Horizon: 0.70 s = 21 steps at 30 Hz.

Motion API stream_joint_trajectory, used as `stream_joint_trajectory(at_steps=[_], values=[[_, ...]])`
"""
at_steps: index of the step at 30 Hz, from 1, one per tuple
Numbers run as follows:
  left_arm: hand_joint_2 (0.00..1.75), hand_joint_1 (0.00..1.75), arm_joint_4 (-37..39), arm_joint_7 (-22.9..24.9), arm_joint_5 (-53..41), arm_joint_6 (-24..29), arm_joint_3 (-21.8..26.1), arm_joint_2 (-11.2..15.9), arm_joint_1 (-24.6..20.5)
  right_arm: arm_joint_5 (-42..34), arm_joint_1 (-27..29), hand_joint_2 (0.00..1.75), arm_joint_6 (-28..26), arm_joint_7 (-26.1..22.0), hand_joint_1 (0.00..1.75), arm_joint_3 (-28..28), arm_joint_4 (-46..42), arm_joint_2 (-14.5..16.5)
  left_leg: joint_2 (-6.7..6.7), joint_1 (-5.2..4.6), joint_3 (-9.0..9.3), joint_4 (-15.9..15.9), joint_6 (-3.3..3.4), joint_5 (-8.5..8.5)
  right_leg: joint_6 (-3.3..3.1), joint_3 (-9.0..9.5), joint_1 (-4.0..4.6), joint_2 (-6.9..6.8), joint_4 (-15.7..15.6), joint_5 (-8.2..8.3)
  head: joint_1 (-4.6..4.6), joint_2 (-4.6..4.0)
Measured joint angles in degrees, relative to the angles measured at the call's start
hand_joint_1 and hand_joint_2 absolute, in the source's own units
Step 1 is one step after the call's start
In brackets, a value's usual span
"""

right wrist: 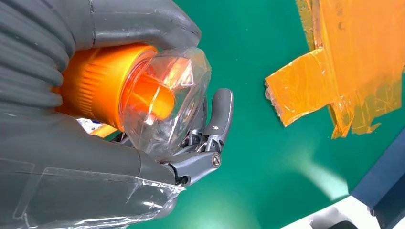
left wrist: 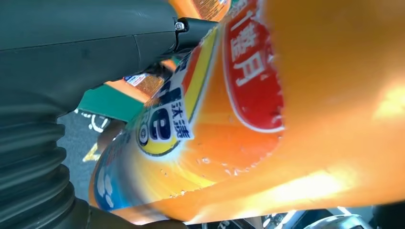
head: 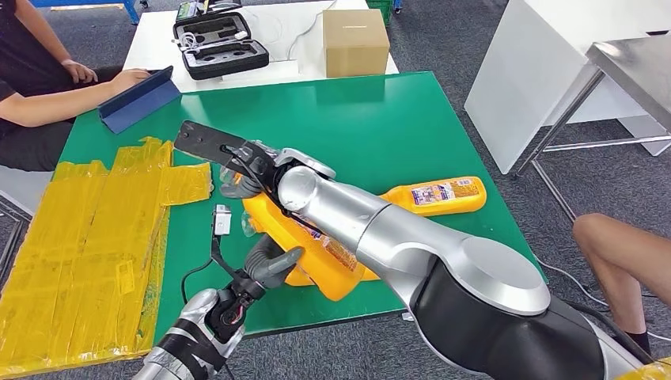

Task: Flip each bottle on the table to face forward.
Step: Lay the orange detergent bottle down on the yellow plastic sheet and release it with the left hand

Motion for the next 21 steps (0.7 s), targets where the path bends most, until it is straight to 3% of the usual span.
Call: stream_joint_trajectory(at_steps=[2,21], values=[[1.75,1.75,0.5,0.2,0.8,-0.6,-0.4,0.0,0.0,0.1,0.0,1.75,0.0,-0.1,1.75,0.2,0.0,0.0,0.00,0.00,-0.01,0.0,0.00,0.00,0.00,0.00,0.00,0.00,0.0,0.00,0.01,0.00],[1.75,1.75,2.3,0.3,3.8,-1.5,-2.7,0.5,-0.8,0.6,0.0,1.75,0.6,-0.1,1.75,0.8,0.1,0.0,0.00,0.00,-0.01,0.0,0.00,0.00,0.00,0.00,0.00,0.00,0.0,0.00,0.01,0.00]])
